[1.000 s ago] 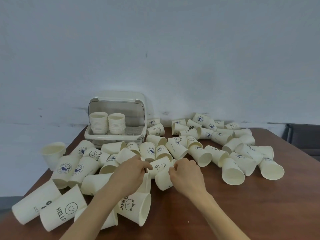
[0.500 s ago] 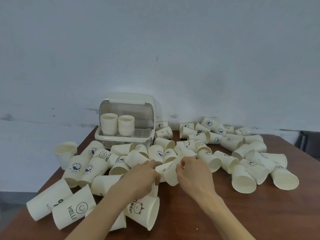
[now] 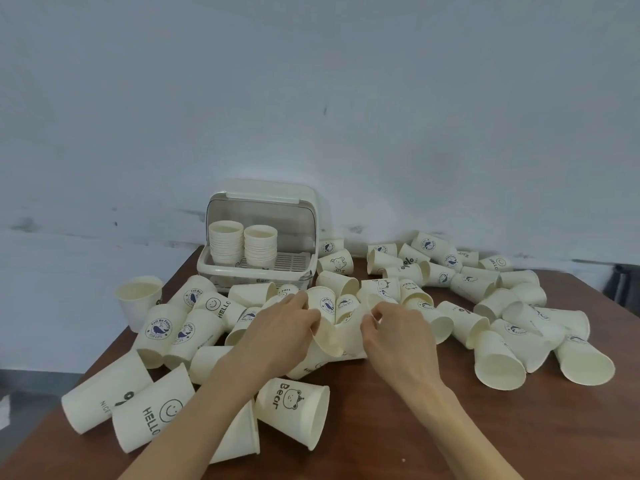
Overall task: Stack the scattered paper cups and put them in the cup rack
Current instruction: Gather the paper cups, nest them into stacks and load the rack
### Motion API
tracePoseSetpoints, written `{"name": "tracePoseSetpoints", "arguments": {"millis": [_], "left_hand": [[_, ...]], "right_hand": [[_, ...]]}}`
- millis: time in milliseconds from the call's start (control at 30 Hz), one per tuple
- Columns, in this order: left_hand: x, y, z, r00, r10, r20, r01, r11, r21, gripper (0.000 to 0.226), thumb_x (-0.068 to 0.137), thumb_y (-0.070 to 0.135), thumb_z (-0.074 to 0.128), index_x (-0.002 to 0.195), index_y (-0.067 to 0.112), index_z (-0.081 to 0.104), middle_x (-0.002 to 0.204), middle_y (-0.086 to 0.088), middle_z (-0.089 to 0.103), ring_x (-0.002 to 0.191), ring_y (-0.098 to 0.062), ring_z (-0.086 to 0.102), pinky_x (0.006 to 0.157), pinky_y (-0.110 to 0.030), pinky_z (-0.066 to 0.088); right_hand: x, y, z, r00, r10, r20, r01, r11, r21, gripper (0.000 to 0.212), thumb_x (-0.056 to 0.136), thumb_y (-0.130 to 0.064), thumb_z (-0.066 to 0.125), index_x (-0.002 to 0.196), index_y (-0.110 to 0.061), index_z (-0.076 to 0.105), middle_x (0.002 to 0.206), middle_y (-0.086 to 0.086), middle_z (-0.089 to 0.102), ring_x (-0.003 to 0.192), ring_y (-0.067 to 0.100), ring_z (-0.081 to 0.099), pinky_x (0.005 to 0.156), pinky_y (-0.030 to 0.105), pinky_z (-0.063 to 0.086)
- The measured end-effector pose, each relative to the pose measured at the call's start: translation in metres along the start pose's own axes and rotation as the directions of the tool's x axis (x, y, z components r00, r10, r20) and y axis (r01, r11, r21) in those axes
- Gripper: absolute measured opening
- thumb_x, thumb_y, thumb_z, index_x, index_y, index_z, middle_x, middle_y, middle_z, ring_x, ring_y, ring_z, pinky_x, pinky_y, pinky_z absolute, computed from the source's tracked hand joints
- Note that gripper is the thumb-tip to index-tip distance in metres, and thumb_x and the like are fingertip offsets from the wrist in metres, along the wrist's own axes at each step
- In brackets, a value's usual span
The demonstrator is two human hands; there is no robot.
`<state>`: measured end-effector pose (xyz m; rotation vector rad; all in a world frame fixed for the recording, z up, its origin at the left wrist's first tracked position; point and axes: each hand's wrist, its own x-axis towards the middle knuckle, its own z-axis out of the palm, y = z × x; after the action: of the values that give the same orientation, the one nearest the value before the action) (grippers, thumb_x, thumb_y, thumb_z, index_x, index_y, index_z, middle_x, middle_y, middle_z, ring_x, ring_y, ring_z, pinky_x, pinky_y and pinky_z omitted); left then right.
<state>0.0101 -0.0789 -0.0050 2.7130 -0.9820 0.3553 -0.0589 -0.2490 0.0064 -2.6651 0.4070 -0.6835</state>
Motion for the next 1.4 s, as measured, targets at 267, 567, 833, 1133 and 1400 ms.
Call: {"name": "tracePoseSetpoints", "arguments": {"millis": [267, 567, 833, 1133, 1400], "left_hand": [[-0.002, -0.010, -0.007, 0.986, -0.103, -0.134, 0.080, 0.982, -0.171, 0.018, 0.095, 0.022, 0.043, 0.101, 0.023, 0.060, 0.103, 0.009, 0.046, 0.093, -0.010, 0.047, 0.073, -0.031, 0.047], [-0.002, -0.015, -0.007, 0.912, -0.239, -0.333, 0.128, 0.938, -0.323, 0.015, 0.094, 0.029, 0.049, 0.101, 0.024, 0.061, 0.099, 0.011, 0.047, 0.086, -0.005, 0.050, 0.071, -0.026, 0.047], [-0.006, -0.027, -0.007, 0.860, -0.332, -0.387, 0.177, 0.906, -0.385, 0.012, 0.091, 0.033, 0.052, 0.096, 0.026, 0.060, 0.096, 0.011, 0.048, 0.084, -0.009, 0.051, 0.071, -0.032, 0.050], [-0.004, -0.033, -0.016, 0.825, -0.370, -0.428, 0.184, 0.891, -0.414, 0.008, 0.090, 0.032, 0.056, 0.096, 0.028, 0.061, 0.096, 0.014, 0.048, 0.081, -0.004, 0.049, 0.069, -0.022, 0.045], [0.007, -0.040, -0.031, 0.820, -0.372, -0.435, 0.199, 0.898, -0.393, 0.010, 0.091, 0.036, 0.053, 0.094, 0.029, 0.059, 0.096, 0.013, 0.048, 0.083, -0.006, 0.053, 0.068, -0.032, 0.050]], "right_hand": [[0.009, -0.003, 0.000, 0.996, -0.015, -0.083, 0.010, 0.998, -0.056, 0.026, 0.096, -0.033, 0.042, 0.085, -0.018, 0.061, 0.077, 0.001, 0.065, 0.072, 0.023, 0.051, 0.063, 0.035, 0.037], [0.011, -0.013, 0.010, 0.998, -0.020, -0.067, 0.018, 0.999, -0.035, 0.025, 0.097, -0.034, 0.040, 0.090, -0.020, 0.059, 0.080, -0.003, 0.067, 0.079, 0.023, 0.060, 0.067, 0.036, 0.041], [0.013, -0.026, 0.012, 0.998, -0.026, -0.052, 0.025, 1.000, -0.013, 0.022, 0.097, -0.033, 0.040, 0.089, -0.022, 0.057, 0.079, -0.005, 0.064, 0.070, 0.017, 0.047, 0.062, 0.032, 0.036], [0.018, -0.037, 0.013, 0.998, -0.056, -0.025, 0.056, 0.998, -0.002, 0.023, 0.098, -0.033, 0.039, 0.094, -0.021, 0.058, 0.079, -0.006, 0.063, 0.072, 0.017, 0.050, 0.063, 0.031, 0.037], [0.035, -0.048, 0.011, 0.996, -0.086, -0.014, 0.086, 0.996, 0.024, 0.023, 0.097, -0.032, 0.040, 0.093, -0.021, 0.059, 0.080, -0.006, 0.064, 0.078, 0.019, 0.058, 0.069, 0.033, 0.045]]}}
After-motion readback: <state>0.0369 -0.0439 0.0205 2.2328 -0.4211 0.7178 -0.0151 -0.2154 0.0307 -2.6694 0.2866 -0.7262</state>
